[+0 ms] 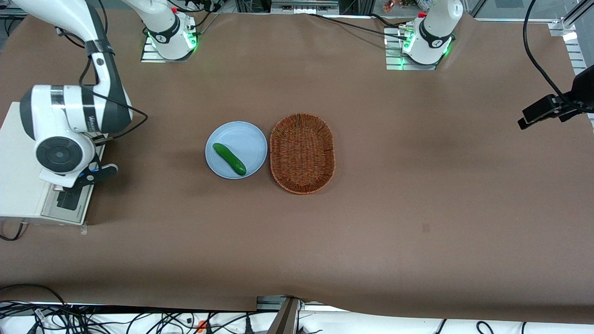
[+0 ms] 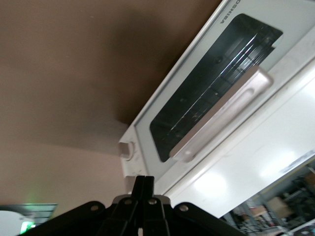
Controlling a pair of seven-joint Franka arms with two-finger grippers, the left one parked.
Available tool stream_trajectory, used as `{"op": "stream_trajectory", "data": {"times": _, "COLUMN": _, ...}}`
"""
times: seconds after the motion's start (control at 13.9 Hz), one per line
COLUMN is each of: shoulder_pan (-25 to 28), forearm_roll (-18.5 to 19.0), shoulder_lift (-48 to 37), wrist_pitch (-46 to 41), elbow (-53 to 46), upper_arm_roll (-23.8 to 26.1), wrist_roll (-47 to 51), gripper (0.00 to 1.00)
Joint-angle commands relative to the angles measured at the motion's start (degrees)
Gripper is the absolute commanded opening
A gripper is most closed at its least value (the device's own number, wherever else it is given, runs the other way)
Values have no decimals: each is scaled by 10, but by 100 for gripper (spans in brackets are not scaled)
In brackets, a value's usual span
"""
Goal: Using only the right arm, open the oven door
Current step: 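Move the right gripper down to the toaster oven's silver door handle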
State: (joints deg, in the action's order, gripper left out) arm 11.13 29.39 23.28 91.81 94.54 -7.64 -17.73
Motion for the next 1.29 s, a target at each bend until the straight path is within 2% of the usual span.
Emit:
{"op": "stream_trajectory", "data": {"times": 0.0, "shoulder_pan": -1, "forearm_roll": 55, "shoulder_lift": 8, "wrist_pitch": 25, "elbow": 3, "upper_arm_roll": -2, "wrist_roll": -50, "gripper": 0}}
{"op": "stream_trajectory", "data": {"times": 0.36, "shoulder_pan": -7, "forearm_roll": 104, "shoulder_lift": 22, "wrist_pitch": 63, "elbow": 13, "upper_arm_roll": -4, "wrist_roll": -74, "gripper": 0}}
{"op": "stream_trajectory", "data": {"times": 0.72, "shoulder_pan": -23, "forearm_roll": 131, "shoulder_lift": 23, "wrist_pitch": 106, "elbow": 34, "upper_arm_roll": -6, "wrist_roll": -98, "gripper": 0}}
{"op": "stream_trajectory", "data": {"times": 1.22, "shoulder_pan": -34, "forearm_roll": 132, "shoulder_lift": 28, "wrist_pitch": 126, "elbow": 38, "upper_arm_roll": -6, "wrist_roll": -107, "gripper": 0}}
